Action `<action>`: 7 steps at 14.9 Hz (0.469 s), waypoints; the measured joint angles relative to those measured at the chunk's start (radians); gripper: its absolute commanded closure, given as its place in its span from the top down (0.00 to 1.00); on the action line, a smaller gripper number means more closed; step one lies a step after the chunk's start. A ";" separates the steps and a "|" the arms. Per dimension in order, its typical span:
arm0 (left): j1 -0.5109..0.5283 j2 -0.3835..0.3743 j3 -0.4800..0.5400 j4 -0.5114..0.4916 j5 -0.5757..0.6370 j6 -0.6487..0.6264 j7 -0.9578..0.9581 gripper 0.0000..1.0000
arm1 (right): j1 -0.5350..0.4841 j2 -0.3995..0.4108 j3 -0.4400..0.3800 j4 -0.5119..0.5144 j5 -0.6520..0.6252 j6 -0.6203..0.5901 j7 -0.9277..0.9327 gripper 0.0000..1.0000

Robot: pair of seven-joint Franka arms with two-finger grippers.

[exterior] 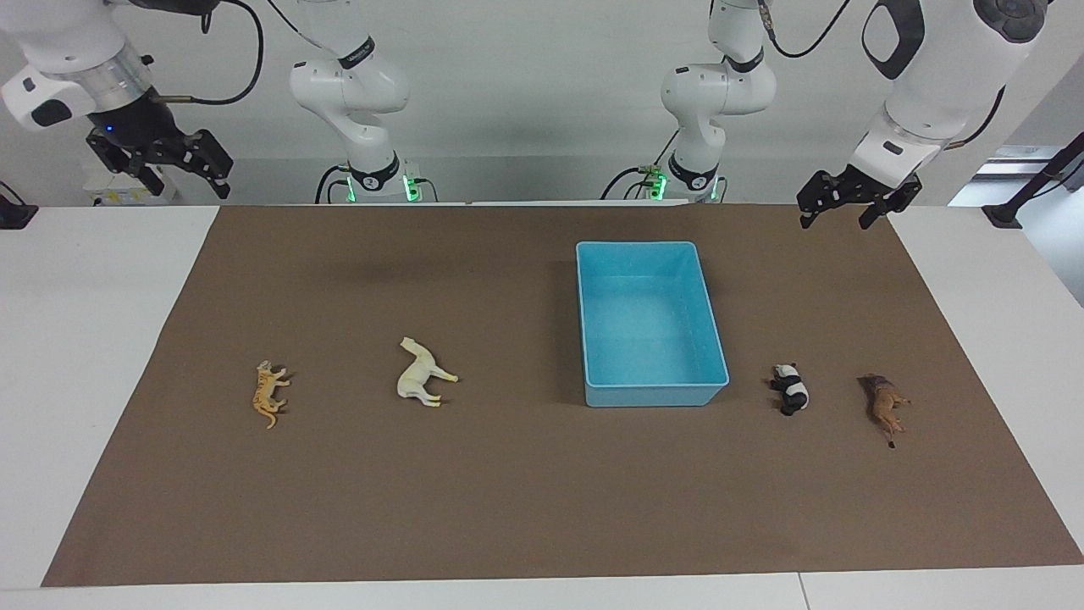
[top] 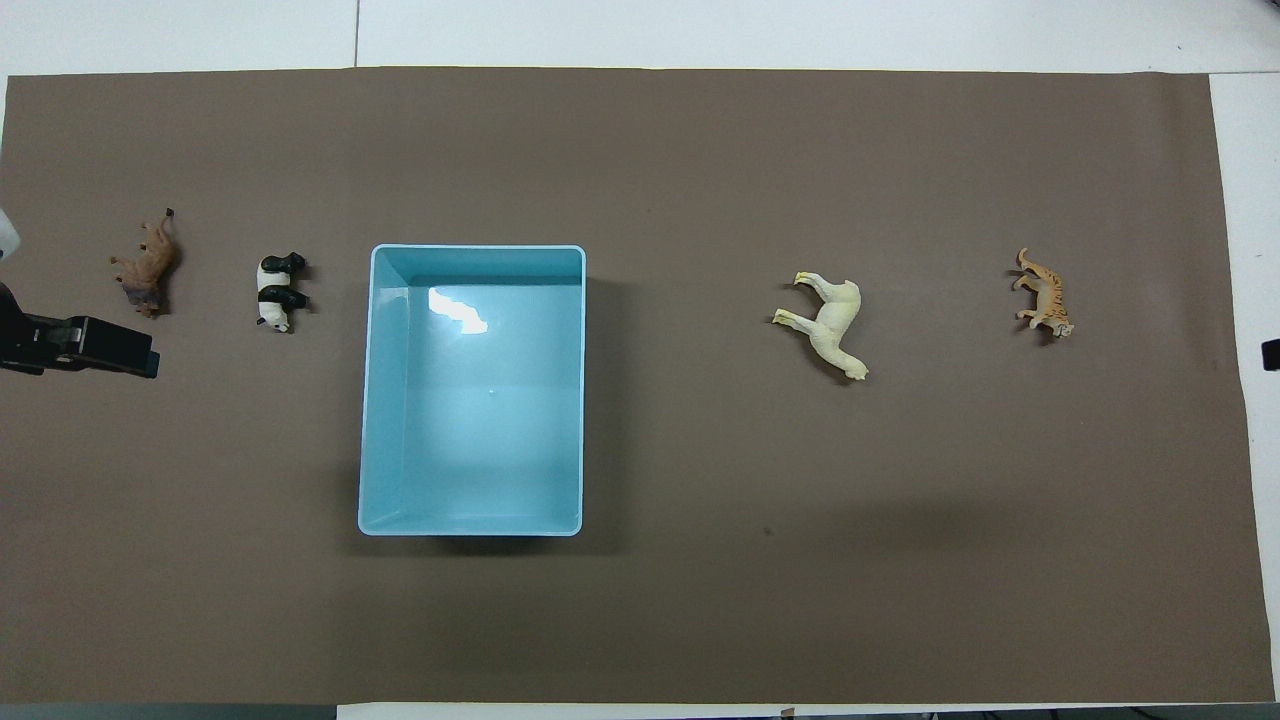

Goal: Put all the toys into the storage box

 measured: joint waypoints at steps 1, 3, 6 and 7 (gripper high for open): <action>0.000 0.005 0.001 -0.022 0.000 0.055 0.000 1.00 | 0.000 -0.005 0.000 -0.057 0.000 0.061 0.000 1.00; 0.001 0.044 0.003 -0.060 0.000 0.163 0.000 1.00 | 0.000 0.009 0.000 -0.157 0.000 0.185 0.000 1.00; 0.001 0.169 0.003 -0.081 0.000 0.315 0.000 1.00 | 0.000 0.092 0.000 -0.238 0.000 0.366 0.000 1.00; 0.001 0.213 0.004 -0.081 0.000 0.369 0.000 1.00 | 0.000 0.132 0.000 -0.247 0.000 0.422 0.000 1.00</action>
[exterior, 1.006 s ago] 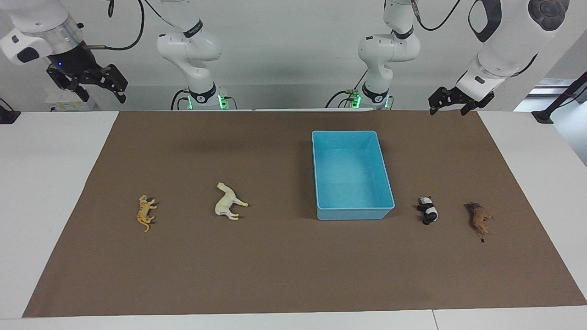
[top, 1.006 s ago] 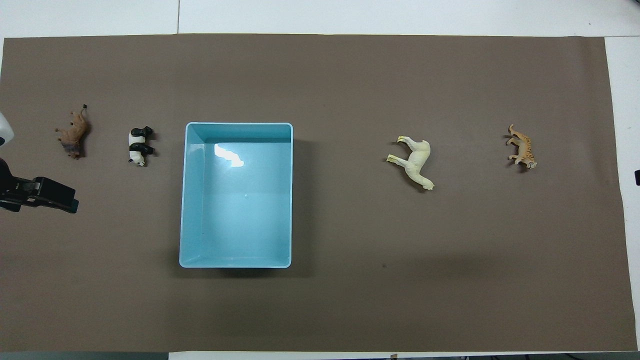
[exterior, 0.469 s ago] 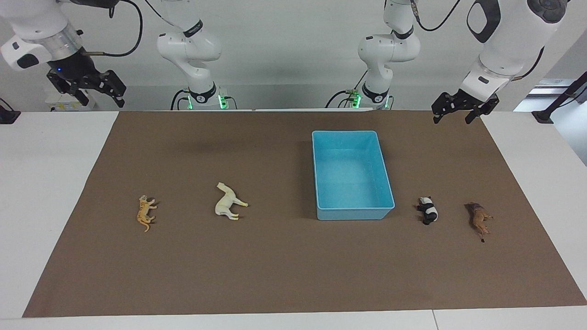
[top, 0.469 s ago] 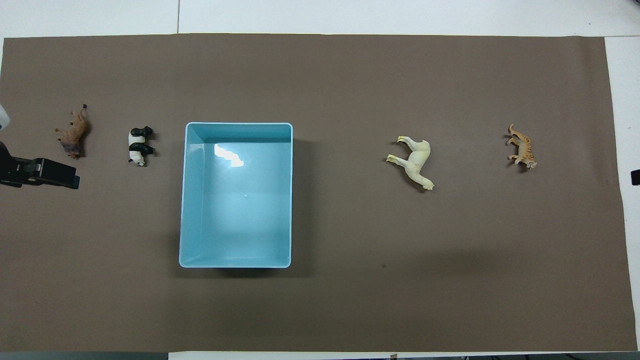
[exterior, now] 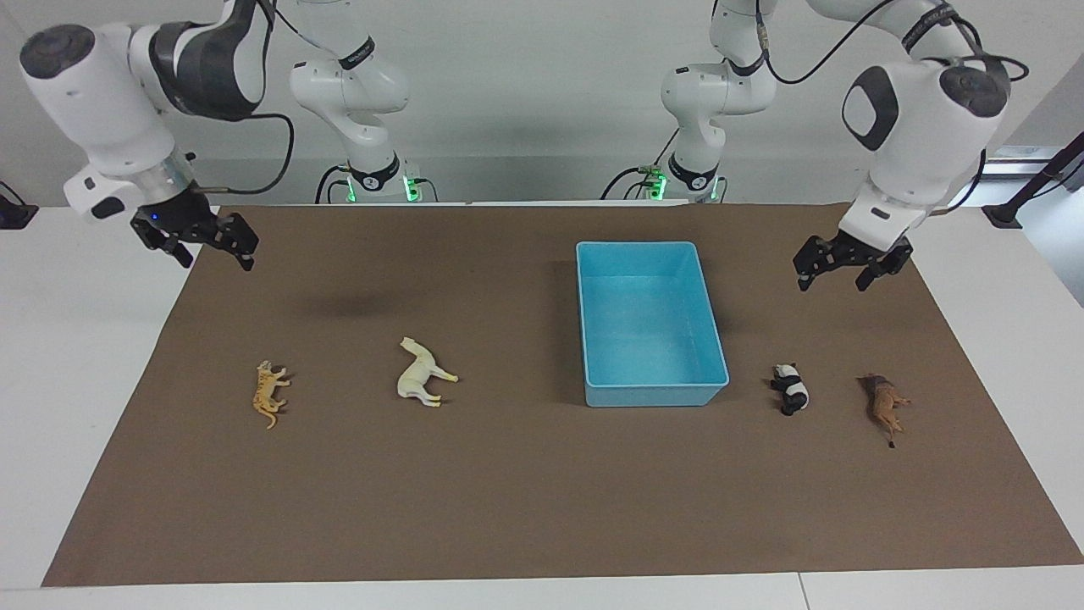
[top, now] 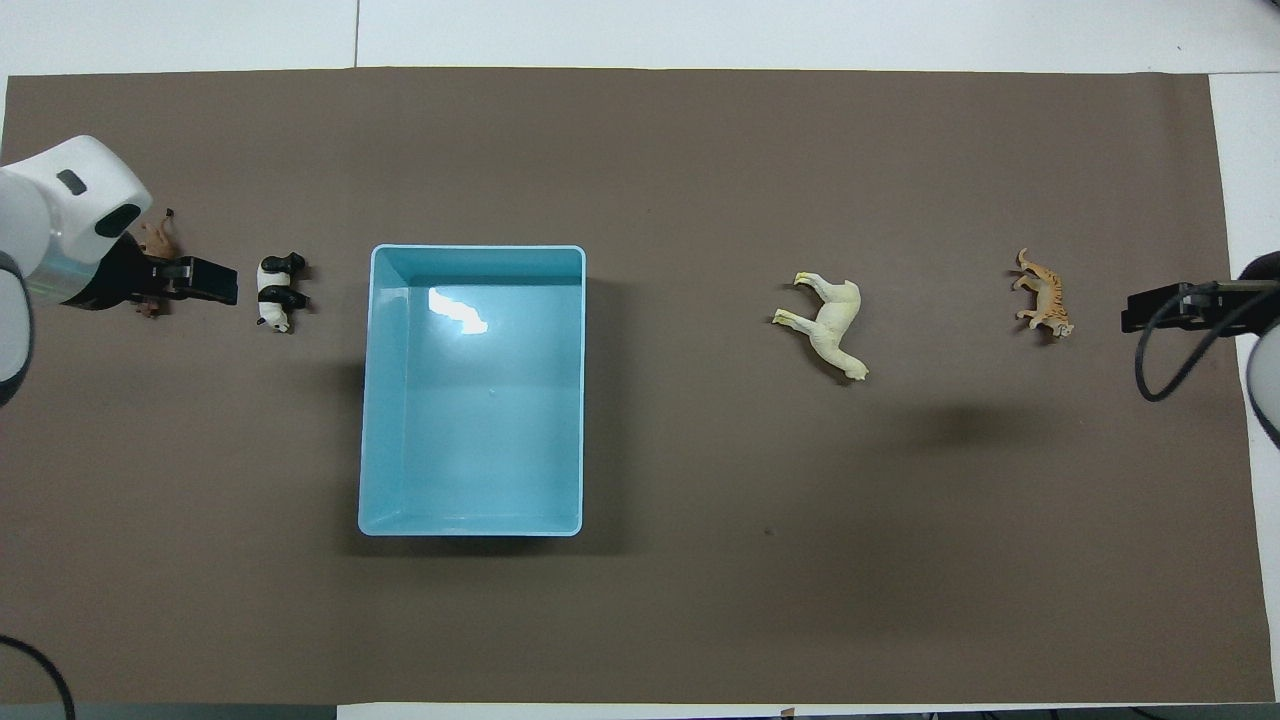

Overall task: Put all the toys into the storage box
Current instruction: 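Grasp the panda with the left gripper while the right gripper grasps the deer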

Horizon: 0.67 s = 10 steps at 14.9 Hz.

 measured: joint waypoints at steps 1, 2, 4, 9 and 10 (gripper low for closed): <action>0.000 0.041 0.002 0.000 0.000 0.054 0.000 1.00 | 0.000 0.043 0.000 -0.003 0.000 0.056 0.000 1.00; 0.001 0.075 0.003 0.001 0.000 0.092 0.000 1.00 | 0.000 0.083 0.000 -0.003 0.000 0.105 0.000 1.00; 0.002 0.127 0.005 0.001 0.001 0.123 0.000 1.00 | 0.000 0.145 0.001 -0.003 0.000 0.174 0.000 1.00; 0.002 0.183 0.004 -0.030 0.003 0.197 0.000 1.00 | 0.002 0.223 0.005 -0.002 0.000 0.268 -0.032 1.00; 0.002 0.186 0.004 -0.040 0.003 0.214 -0.003 1.00 | 0.001 0.243 0.004 -0.002 0.000 0.287 -0.051 1.00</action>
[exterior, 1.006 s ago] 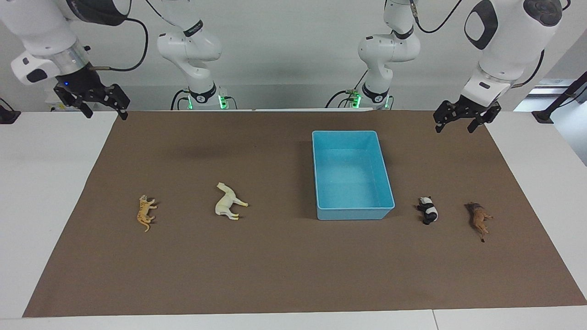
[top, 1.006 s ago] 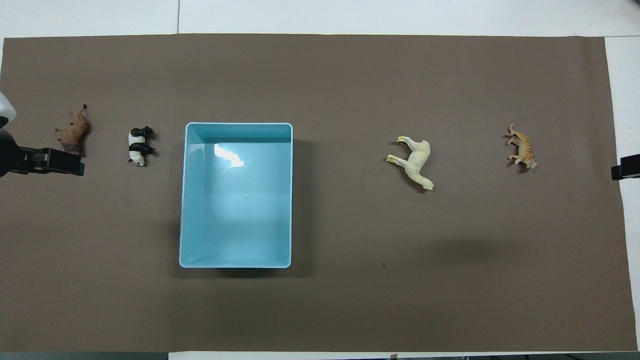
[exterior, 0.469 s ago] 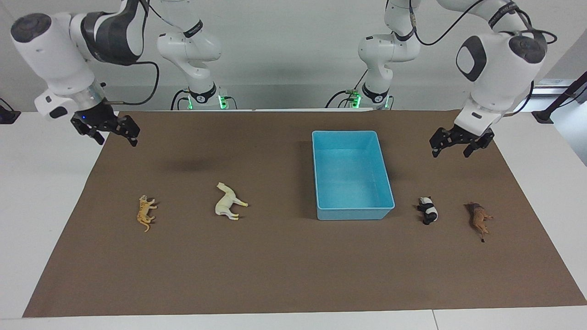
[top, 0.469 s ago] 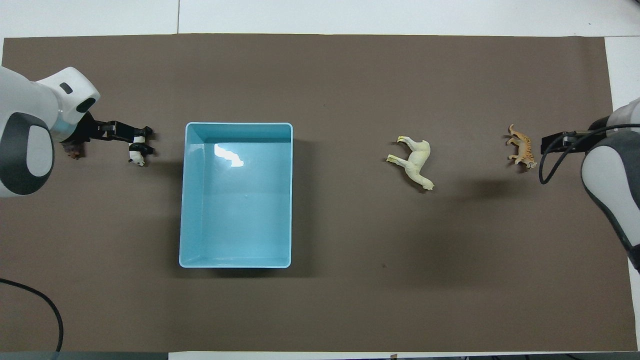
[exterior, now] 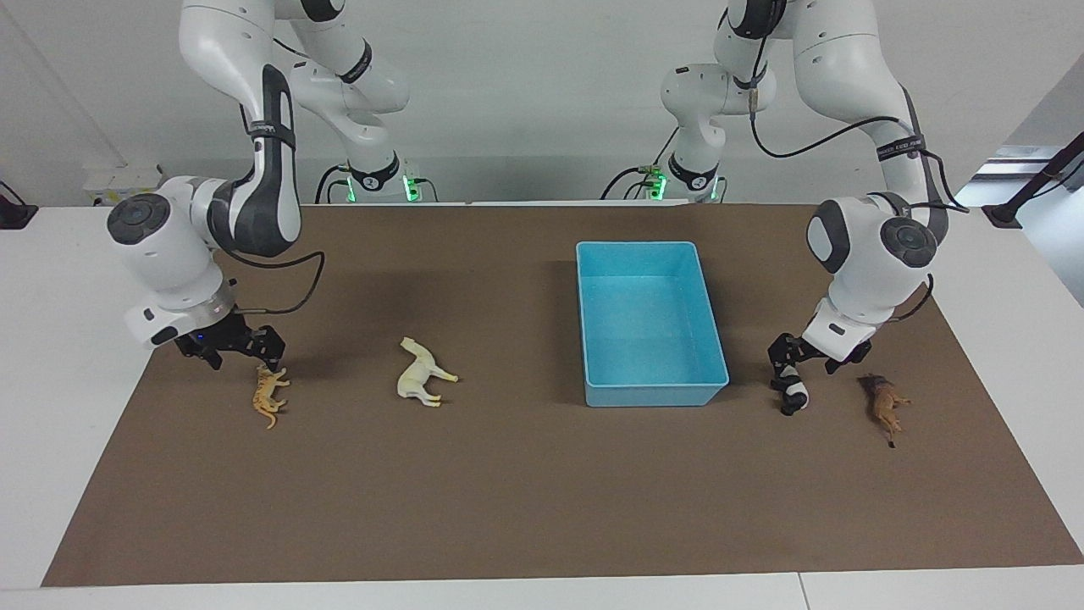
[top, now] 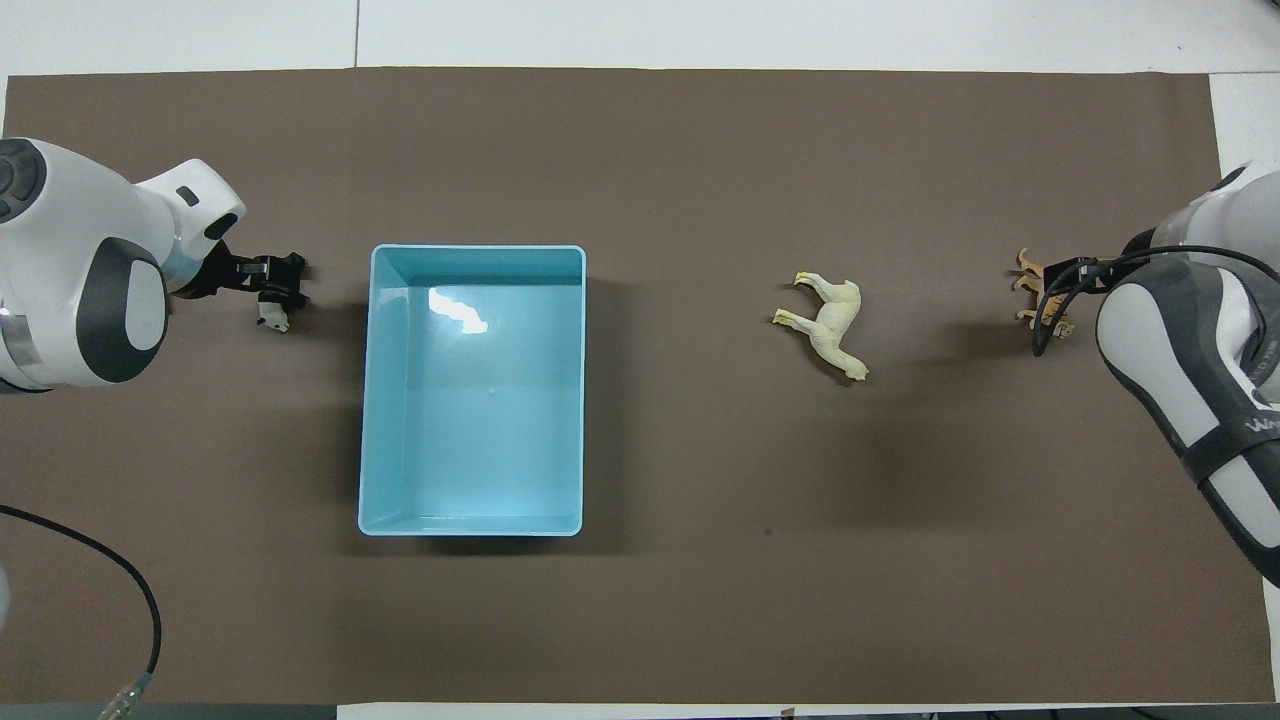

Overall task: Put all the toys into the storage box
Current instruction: 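Grasp the panda with the left gripper while the right gripper grasps the deer, then drop the panda into the box with the left gripper while the right lifts the deer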

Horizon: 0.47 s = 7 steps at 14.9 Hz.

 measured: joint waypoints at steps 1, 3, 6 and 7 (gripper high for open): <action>0.000 0.003 0.000 -0.007 0.000 0.013 -0.003 1.00 | 0.000 0.019 0.000 0.000 0.000 0.013 -0.014 1.00; 0.000 0.012 -0.001 -0.014 0.000 0.049 -0.007 1.00 | 0.002 0.052 0.002 0.000 0.000 0.032 -0.041 1.00; 0.000 0.037 0.002 -0.020 0.000 0.100 -0.012 1.00 | 0.005 0.085 0.005 -0.017 0.000 0.098 -0.085 1.00; 0.000 0.045 0.003 -0.021 0.000 0.111 -0.013 1.00 | 0.005 0.090 0.005 -0.027 0.000 0.123 -0.097 1.00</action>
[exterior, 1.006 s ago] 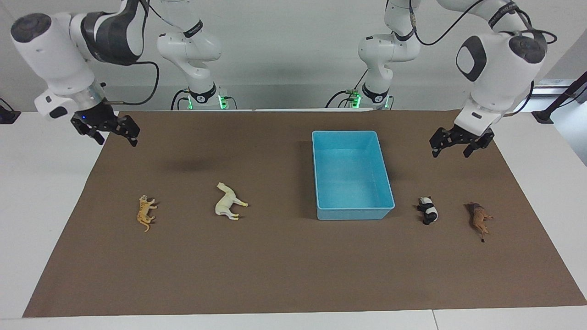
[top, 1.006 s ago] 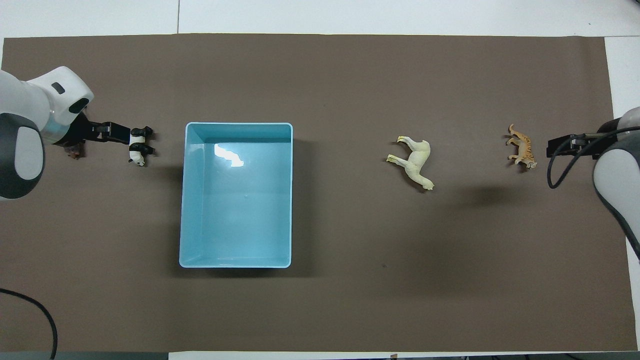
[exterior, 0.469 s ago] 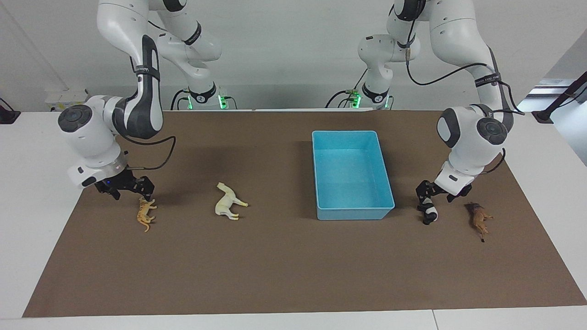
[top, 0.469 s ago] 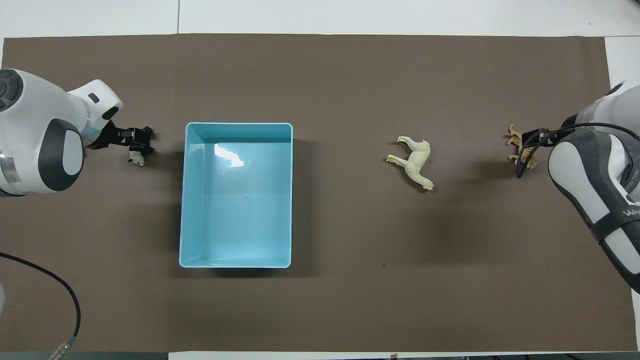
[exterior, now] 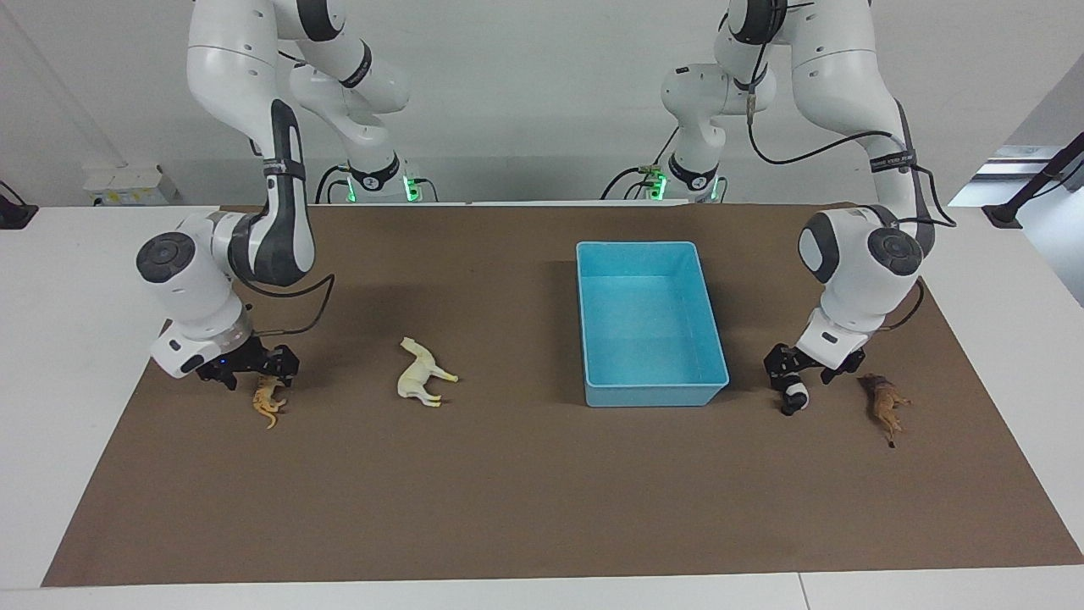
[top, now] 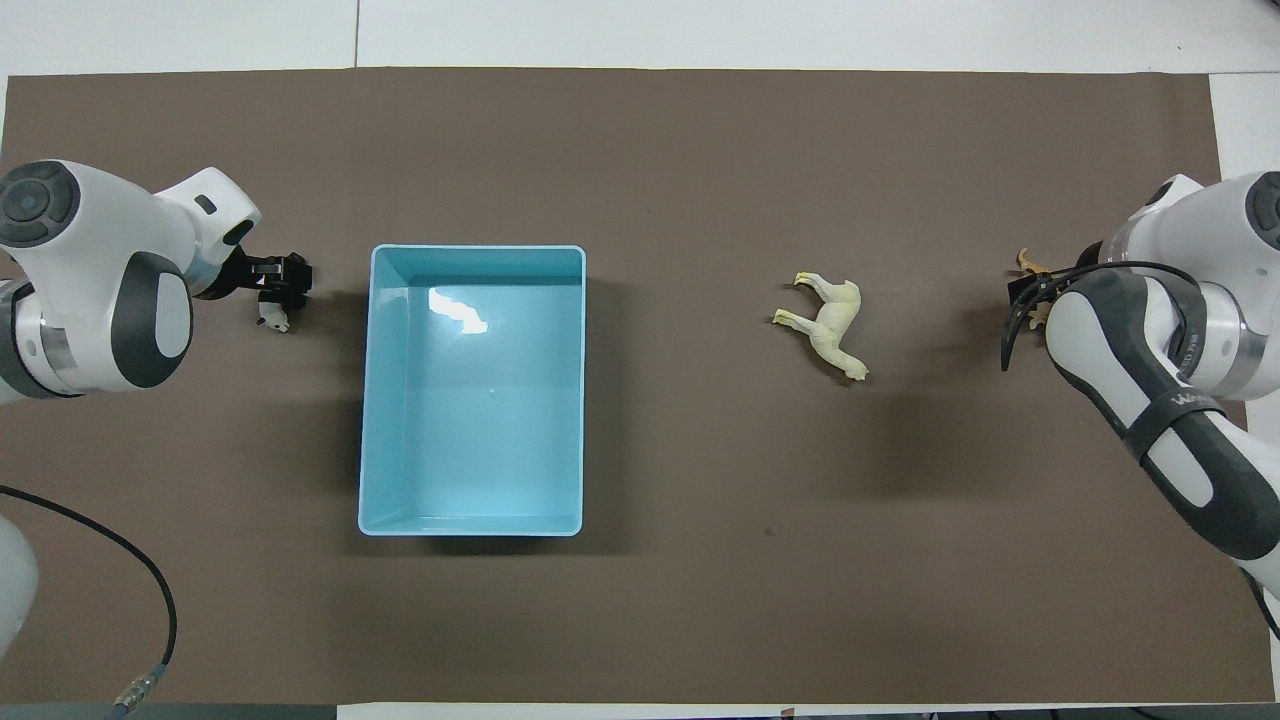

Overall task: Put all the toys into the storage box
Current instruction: 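Drop the panda into the box with the left gripper while the right lifts the deer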

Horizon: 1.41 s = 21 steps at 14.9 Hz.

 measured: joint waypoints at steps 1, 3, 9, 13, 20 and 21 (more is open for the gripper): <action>0.000 0.007 0.001 0.000 0.000 0.009 -0.003 1.00 | 0.000 0.003 0.000 -0.007 0.000 0.015 -0.007 1.00; 0.000 0.015 0.001 -0.007 0.000 0.039 -0.020 1.00 | 0.000 0.003 0.000 -0.013 0.000 0.023 -0.011 1.00; 0.000 0.016 -0.001 -0.047 0.000 0.092 -0.041 0.47 | -0.005 0.009 -0.005 -0.037 0.000 0.070 -0.011 0.89; -0.002 0.010 -0.004 -0.050 0.000 0.092 -0.062 0.18 | -0.005 0.011 -0.007 -0.049 0.001 0.087 0.005 0.00; -0.015 -0.040 -0.009 0.133 0.000 -0.208 -0.119 0.18 | -0.005 0.000 -0.008 -0.049 0.000 0.087 0.048 0.00; -0.037 -0.083 -0.012 0.165 0.000 -0.282 -0.164 0.19 | -0.005 0.000 -0.008 -0.048 0.001 0.086 0.048 0.00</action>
